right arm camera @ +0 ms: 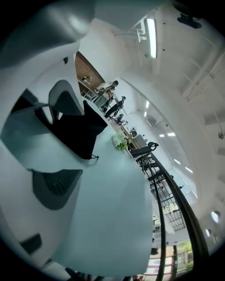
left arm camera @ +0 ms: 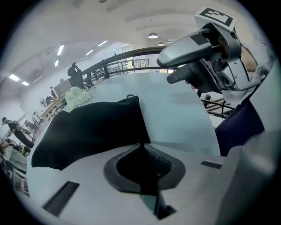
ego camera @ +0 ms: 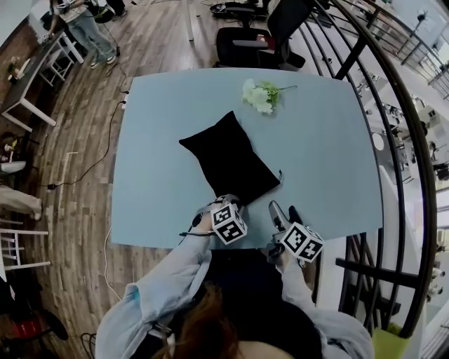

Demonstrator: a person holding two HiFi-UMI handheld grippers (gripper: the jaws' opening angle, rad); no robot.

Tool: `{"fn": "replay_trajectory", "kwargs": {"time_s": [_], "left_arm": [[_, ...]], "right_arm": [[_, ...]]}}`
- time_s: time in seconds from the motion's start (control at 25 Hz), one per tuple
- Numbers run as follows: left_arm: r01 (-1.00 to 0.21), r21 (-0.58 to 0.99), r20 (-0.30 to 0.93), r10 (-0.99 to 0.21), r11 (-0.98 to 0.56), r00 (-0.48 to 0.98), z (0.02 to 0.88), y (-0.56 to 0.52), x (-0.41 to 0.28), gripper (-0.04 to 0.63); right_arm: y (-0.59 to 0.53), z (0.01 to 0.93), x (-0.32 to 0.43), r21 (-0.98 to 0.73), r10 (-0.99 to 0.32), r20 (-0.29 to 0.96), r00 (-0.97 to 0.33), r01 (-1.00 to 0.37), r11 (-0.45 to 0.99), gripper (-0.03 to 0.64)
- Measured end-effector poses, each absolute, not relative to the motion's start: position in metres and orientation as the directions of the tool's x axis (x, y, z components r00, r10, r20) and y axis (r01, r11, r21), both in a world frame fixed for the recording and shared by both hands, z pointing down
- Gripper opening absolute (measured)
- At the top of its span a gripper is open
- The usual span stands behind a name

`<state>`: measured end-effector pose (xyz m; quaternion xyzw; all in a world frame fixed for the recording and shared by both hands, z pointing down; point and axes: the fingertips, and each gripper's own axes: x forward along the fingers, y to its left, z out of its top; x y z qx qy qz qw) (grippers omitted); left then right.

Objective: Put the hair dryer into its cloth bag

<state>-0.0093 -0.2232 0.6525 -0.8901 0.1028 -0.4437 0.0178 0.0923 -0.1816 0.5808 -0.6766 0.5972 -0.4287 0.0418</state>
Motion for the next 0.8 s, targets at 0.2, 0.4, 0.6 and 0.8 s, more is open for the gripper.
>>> {"fn": "replay_trajectory", "kwargs": {"time_s": [0.2, 0.4, 0.6, 0.8], "left_arm": [[-0.177, -0.059, 0.809, -0.151, -0.982, 0.568, 0.653, -0.221, -0.006, 0.032], [-0.216, 0.163, 0.749, -0.021, -0.963, 0.662, 0.645, -0.207, -0.001, 0.265], [-0.256, 0.258, 0.694, -0.005, -0.932, 0.72, 0.626, -0.197, -0.009, 0.288], [-0.261, 0.336, 0.682, 0.043, -0.905, 0.73, 0.621, -0.173, -0.024, 0.288]], "right_arm": [[-0.194, 0.574, 0.086, -0.591, -0.855, 0.508, -0.103, -0.763, -0.26, 0.402], [-0.205, 0.565, 0.077, -0.6, -0.864, 0.479, -0.152, -0.775, -0.197, 0.414], [-0.21, 0.56, 0.078, -0.614, -0.869, 0.463, -0.175, -0.77, -0.172, 0.45], [-0.215, 0.559, 0.083, -0.627, -0.869, 0.454, -0.197, -0.764, -0.155, 0.469]]}}
